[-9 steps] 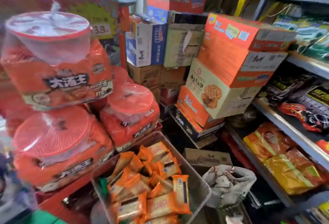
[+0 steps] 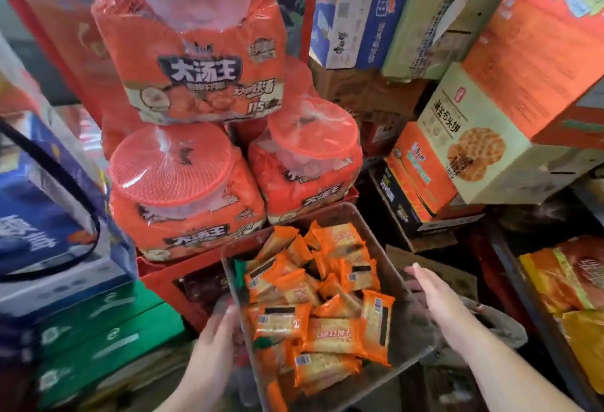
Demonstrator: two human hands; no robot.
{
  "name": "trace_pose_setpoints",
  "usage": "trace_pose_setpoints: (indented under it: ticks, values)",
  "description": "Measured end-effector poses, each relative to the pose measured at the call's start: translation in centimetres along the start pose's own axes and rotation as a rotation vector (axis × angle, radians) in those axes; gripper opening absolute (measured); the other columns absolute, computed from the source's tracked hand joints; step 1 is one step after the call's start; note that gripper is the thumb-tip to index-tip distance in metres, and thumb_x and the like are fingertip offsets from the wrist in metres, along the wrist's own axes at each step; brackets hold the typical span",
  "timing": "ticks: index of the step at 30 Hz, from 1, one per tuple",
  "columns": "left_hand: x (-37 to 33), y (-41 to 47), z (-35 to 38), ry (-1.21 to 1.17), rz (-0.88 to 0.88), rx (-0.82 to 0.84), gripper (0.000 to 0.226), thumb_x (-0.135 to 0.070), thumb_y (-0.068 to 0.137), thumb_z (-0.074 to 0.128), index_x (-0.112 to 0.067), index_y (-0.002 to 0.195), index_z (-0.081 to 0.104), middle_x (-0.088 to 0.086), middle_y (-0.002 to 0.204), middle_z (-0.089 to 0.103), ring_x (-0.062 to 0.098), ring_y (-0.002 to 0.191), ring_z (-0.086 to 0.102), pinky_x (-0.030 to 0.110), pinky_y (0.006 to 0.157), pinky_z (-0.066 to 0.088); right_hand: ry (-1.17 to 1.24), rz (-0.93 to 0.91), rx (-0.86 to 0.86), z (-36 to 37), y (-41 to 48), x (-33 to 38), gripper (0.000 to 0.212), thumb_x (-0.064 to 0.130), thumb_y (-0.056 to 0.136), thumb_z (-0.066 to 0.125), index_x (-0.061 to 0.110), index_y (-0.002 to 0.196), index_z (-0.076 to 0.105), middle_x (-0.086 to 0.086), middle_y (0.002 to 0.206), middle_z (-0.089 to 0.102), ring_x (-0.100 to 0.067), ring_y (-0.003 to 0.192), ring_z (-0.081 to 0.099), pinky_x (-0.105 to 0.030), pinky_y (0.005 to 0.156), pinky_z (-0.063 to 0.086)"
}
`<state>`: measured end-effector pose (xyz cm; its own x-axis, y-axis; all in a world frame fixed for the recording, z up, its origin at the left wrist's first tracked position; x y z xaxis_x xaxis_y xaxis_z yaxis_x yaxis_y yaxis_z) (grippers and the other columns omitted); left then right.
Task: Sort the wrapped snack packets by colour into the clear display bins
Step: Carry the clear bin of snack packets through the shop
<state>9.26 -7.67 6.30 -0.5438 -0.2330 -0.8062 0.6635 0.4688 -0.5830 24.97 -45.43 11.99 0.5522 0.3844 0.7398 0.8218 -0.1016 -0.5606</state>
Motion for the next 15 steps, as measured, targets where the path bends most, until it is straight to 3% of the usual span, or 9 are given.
trace_pose_setpoints:
  ticks: [2,5,7,9,12,15]
  values:
    - [0.0,-0.8,0.8,0.046,0.019,-0.032,0.037,-0.068,0.091,0.050,-0.041,0.114,0.059,-0.005,0.100,0.070,0.022,0.096,0.067,0.042,0.089,0.054,-0.090,-0.040,0.069,1.7,1.3,1.5,0.041,0.058,0.100,0.040,0.028,0.122,0.058,0.004,0.117,0.064,-0.021,0.113,0.060,-0.047,0.102,0.048]
    - [-0.1,-1.6,1.6,0.038,0.061,-0.157,0.025,-0.050,0.100,0.047,-0.034,0.118,0.056,-0.009,0.106,0.065,0.021,0.105,0.061,0.043,0.098,0.049,-0.151,-0.118,0.161,3.4,2.6,2.8,0.028,0.052,0.101,0.043,0.030,0.107,0.060,0.005,0.106,0.067,-0.015,0.102,0.062,-0.041,0.094,0.050]
    - [-0.6,-2.3,1.5,0.119,0.132,-0.271,0.022,-0.035,0.103,0.050,-0.019,0.104,0.065,-0.002,0.097,0.068,0.029,0.102,0.063,0.039,0.085,0.050,-0.149,-0.162,0.223,3.9,3.2,3.2,0.025,0.049,0.103,0.042,0.031,0.103,0.060,0.007,0.105,0.068,-0.010,0.100,0.063,-0.038,0.094,0.050]
    - [-0.9,-3.1,1.6,0.185,0.145,-0.328,0.022,-0.027,0.102,0.054,-0.017,0.085,0.063,-0.003,0.080,0.066,0.030,0.088,0.065,0.034,0.069,0.048,-0.197,-0.244,0.260,4.1,3.2,3.8,0.027,0.046,0.104,0.040,0.027,0.100,0.060,0.012,0.101,0.067,-0.002,0.094,0.062,-0.033,0.090,0.049]
    - [-2.0,-4.8,2.0,0.209,0.134,-0.411,0.024,-0.030,0.100,0.055,-0.025,0.077,0.059,-0.004,0.071,0.063,0.016,0.067,0.059,0.031,0.063,0.047,-0.261,-0.362,0.266,3.9,2.5,5.2,0.019,0.034,0.106,0.041,0.021,0.095,0.048,0.022,0.085,0.048,0.008,0.077,0.047,-0.025,0.083,0.035]
    - [-2.1,-5.8,1.3,0.289,0.138,-0.554,0.036,-0.034,0.099,0.055,-0.018,0.067,0.052,-0.001,0.062,0.056,0.017,0.061,0.051,0.036,0.061,0.044,-0.313,-0.459,0.285,3.9,2.2,6.3,0.019,0.030,0.106,0.042,0.020,0.090,0.045,0.018,0.078,0.044,0.005,0.071,0.044,-0.030,0.080,0.038]
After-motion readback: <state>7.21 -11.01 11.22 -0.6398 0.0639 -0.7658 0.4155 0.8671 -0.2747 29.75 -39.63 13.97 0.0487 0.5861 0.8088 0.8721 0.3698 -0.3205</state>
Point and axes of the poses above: each hand's wrist, its own y-axis towards the middle knuckle, its own z-axis out of the palm, x = y × z, the point moved 9 cm from there along y, towards the middle knuckle
